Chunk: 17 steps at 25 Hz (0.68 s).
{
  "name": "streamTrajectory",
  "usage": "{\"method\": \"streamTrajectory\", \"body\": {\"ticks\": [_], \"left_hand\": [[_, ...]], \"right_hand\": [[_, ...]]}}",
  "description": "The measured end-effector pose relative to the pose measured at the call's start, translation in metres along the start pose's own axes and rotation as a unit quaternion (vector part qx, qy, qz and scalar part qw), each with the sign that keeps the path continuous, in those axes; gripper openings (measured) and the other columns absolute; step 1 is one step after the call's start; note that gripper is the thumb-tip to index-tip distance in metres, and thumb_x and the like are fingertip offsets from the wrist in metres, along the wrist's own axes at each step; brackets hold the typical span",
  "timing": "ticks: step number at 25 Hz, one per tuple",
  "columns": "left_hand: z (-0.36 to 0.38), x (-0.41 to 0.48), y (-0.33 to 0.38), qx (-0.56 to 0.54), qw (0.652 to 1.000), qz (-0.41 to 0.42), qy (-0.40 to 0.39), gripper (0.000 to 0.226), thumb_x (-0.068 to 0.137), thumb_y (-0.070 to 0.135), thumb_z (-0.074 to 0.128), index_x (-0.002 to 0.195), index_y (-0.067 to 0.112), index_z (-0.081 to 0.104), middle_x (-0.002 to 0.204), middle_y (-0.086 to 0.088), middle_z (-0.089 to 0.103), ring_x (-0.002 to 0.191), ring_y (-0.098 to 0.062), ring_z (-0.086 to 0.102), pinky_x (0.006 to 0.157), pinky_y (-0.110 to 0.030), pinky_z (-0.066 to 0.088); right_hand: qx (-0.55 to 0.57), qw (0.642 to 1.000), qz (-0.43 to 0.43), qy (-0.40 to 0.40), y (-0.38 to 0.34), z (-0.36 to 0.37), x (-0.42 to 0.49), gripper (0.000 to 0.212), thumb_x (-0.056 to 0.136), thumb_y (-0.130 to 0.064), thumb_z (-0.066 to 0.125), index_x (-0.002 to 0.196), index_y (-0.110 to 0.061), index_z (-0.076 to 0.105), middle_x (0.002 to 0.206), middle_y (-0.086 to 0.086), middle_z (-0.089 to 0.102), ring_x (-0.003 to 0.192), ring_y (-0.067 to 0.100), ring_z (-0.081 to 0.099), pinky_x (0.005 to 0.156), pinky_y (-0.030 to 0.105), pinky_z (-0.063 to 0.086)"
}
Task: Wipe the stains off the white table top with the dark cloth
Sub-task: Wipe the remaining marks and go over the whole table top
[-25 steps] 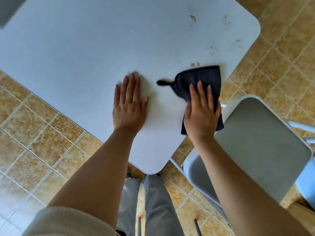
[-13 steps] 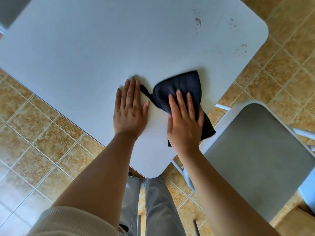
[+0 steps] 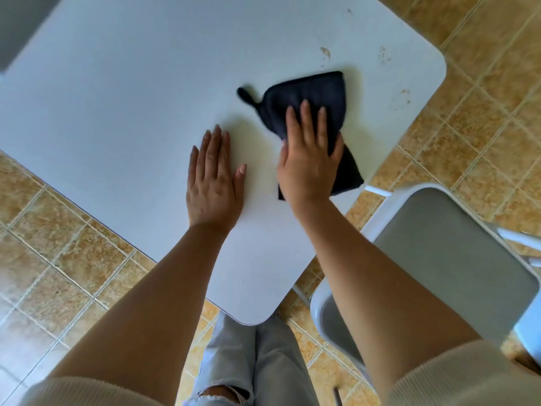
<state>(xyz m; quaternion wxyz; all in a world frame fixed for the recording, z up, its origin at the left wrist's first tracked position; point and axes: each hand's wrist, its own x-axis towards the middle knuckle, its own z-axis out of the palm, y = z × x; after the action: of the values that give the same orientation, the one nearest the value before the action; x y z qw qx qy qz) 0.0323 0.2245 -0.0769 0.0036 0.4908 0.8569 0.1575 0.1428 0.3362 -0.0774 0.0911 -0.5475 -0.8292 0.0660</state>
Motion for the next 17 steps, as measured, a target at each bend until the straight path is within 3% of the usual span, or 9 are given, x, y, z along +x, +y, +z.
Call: {"method": "streamTrajectory", "body": {"ticks": [5,12,14,17], "left_hand": [[0.007,0.047,0.016,-0.024,0.999,-0.043,-0.019,0.059,0.103,0.038,0.021,0.151,0.003,0.025,0.158,-0.012,0.023,0.148,-0.024,0.017,0.121,-0.04,0.008],[0.021,0.077,0.012,-0.004,0.997,0.004,-0.078,0.063,0.101,0.042,0.017,0.153,0.007,0.015,0.161,-0.008,0.014,0.149,-0.021,0.009,0.122,-0.039,0.003],[0.023,0.076,0.011,0.001,0.997,0.004,-0.072,0.061,0.102,0.04,0.019,0.153,0.006,0.017,0.161,-0.009,0.016,0.149,-0.022,0.011,0.122,-0.039,0.005],[0.023,0.076,0.011,-0.002,0.998,0.001,-0.06,0.06,0.102,0.039,0.021,0.152,0.005,0.021,0.159,-0.01,0.02,0.148,-0.022,0.015,0.121,-0.039,0.006]], "right_hand": [[-0.022,0.995,-0.083,-0.041,0.023,-0.016,-0.07,0.05,0.102,-0.029,0.044,0.152,-0.028,0.038,0.162,-0.005,0.032,0.151,0.021,0.026,0.116,0.05,0.028],[-0.032,0.99,0.132,-0.039,0.06,-0.02,0.017,0.054,0.103,-0.033,0.038,0.156,-0.028,0.029,0.165,-0.004,0.023,0.153,0.022,0.017,0.118,0.055,0.023],[-0.024,0.991,0.129,-0.027,0.037,-0.011,0.048,0.054,0.101,-0.032,0.041,0.154,-0.028,0.034,0.164,-0.003,0.026,0.153,0.023,0.02,0.117,0.055,0.024],[-0.018,0.998,0.056,-0.015,0.004,0.001,0.052,0.052,0.099,-0.032,0.042,0.152,-0.026,0.04,0.161,-0.003,0.034,0.15,0.024,0.029,0.114,0.054,0.028]]}}
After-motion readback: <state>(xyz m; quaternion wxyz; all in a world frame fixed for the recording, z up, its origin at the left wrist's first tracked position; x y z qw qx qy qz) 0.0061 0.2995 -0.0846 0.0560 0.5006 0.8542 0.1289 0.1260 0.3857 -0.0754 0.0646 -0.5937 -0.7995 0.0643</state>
